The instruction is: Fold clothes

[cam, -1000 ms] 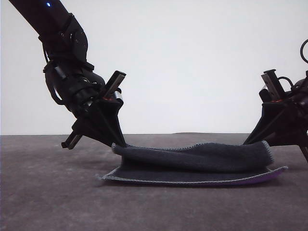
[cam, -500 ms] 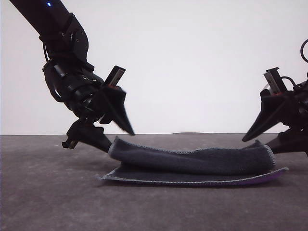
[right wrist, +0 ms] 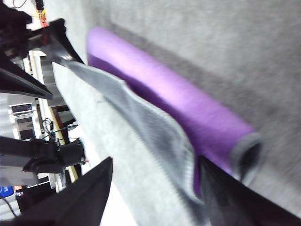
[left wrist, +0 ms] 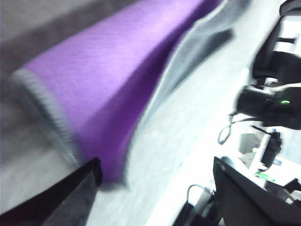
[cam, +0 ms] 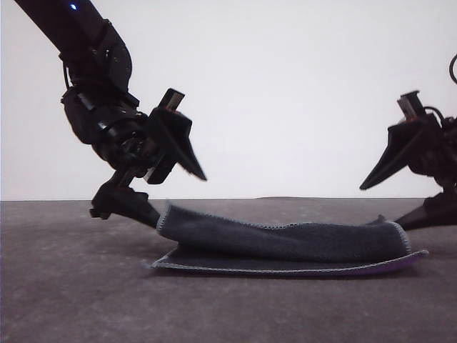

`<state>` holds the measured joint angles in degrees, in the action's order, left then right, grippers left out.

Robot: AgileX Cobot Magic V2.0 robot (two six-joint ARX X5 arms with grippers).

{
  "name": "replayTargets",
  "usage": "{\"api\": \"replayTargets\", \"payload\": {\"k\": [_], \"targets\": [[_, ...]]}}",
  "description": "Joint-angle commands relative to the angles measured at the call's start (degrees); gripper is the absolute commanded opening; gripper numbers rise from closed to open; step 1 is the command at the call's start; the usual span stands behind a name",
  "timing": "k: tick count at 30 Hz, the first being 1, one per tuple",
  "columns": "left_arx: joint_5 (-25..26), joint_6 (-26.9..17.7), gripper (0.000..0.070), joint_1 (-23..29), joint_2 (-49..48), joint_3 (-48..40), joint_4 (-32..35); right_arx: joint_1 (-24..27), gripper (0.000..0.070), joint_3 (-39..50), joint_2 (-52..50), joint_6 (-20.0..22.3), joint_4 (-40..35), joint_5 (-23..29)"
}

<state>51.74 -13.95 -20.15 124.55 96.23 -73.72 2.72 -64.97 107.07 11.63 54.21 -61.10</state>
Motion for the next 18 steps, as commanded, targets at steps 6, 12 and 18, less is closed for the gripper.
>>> {"api": "replayTargets", "payload": {"k": [6, 12, 18], "targets": [[4.4, -5.8, 0.0477, -0.2, 0.5, 2.4, -6.2, 0.2, 0.0361, -3.3, -3.2, 1.9, 1.7, -0.2], [9.0, -7.9, 0.0479, -0.2, -0.4, 5.0, -10.4, 0.6, 0.0361, -5.7, -7.3, 1.9, 4.2, -0.1], [10.9, -7.2, 0.0479, -0.7, -3.9, 5.1, -10.5, 1.1, 0.0362, -7.3, -12.2, 1.9, 5.0, 0.0]]}}
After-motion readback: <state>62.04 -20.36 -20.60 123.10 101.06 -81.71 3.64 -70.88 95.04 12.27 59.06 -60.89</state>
